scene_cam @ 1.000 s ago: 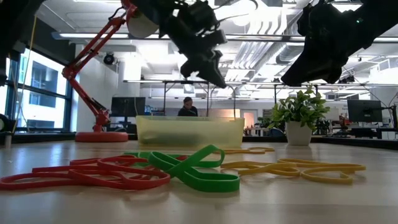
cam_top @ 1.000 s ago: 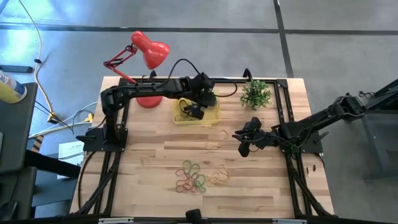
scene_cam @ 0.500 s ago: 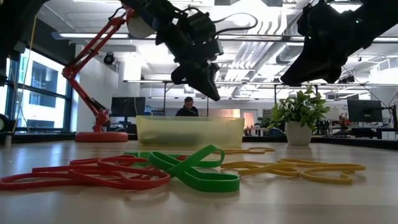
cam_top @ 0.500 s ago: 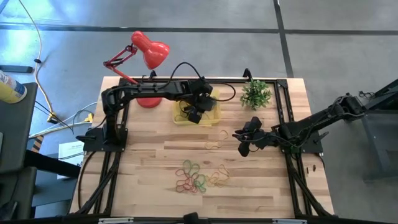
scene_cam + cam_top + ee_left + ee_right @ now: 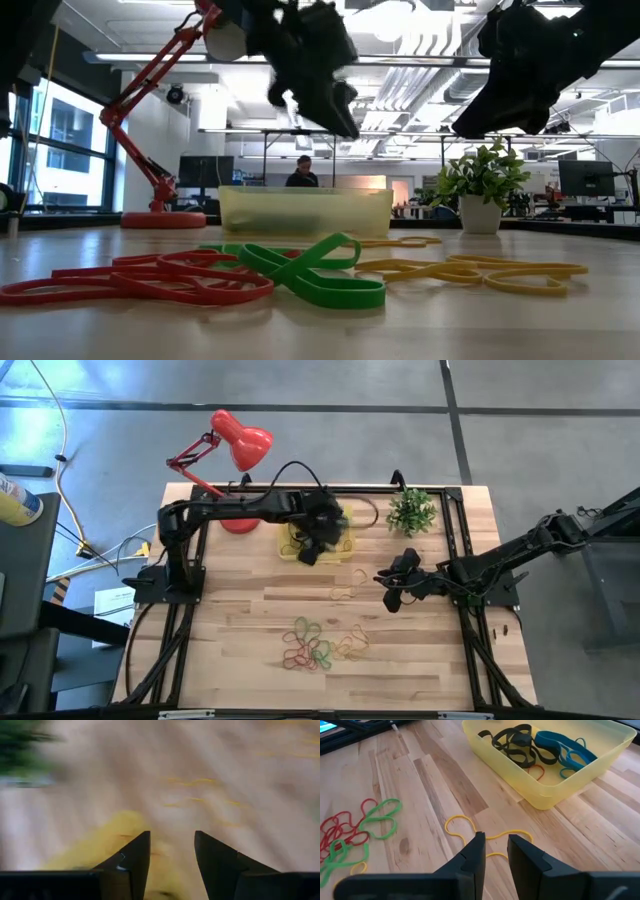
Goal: Pick and place rubber bands into bin
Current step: Put the red rubber band into the yellow container
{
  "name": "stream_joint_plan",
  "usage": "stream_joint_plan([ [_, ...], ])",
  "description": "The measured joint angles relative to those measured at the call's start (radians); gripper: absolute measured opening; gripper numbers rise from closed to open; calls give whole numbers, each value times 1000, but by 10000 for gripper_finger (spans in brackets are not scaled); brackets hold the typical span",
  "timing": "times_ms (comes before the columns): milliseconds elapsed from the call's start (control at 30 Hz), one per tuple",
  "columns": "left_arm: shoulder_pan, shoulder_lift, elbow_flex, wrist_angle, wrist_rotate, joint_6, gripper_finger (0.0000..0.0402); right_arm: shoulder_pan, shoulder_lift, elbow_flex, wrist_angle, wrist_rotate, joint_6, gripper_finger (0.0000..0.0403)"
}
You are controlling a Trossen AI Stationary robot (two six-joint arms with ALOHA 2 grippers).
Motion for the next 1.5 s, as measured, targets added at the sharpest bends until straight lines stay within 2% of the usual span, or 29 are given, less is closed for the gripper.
stream_joint_plan([
  [100,-63,-32,-1,-110,13,32,133,0,0,0,0,3,0,73],
  [267,-183,-61,-1,-257,-26,53,113,-2,0,-1,0,10,-4,73],
  [467,-313,-64,-29,-249,-94,2,99,-2,0,-1,-2,8,-8,73],
  [667,-405,-64,-135,-163,-101,-145,95,-2,0,-1,-4,-2,-26,73],
  [967,-578,-64,-281,-28,-141,-439,95,-2,0,-1,-13,-79,-99,73],
  [1267,-709,-63,-310,26,-376,-762,95,-2,0,0,-26,-87,-160,73],
  [1500,-719,-42,-309,19,-412,-934,95,-2,0,0,-26,-90,-165,73],
])
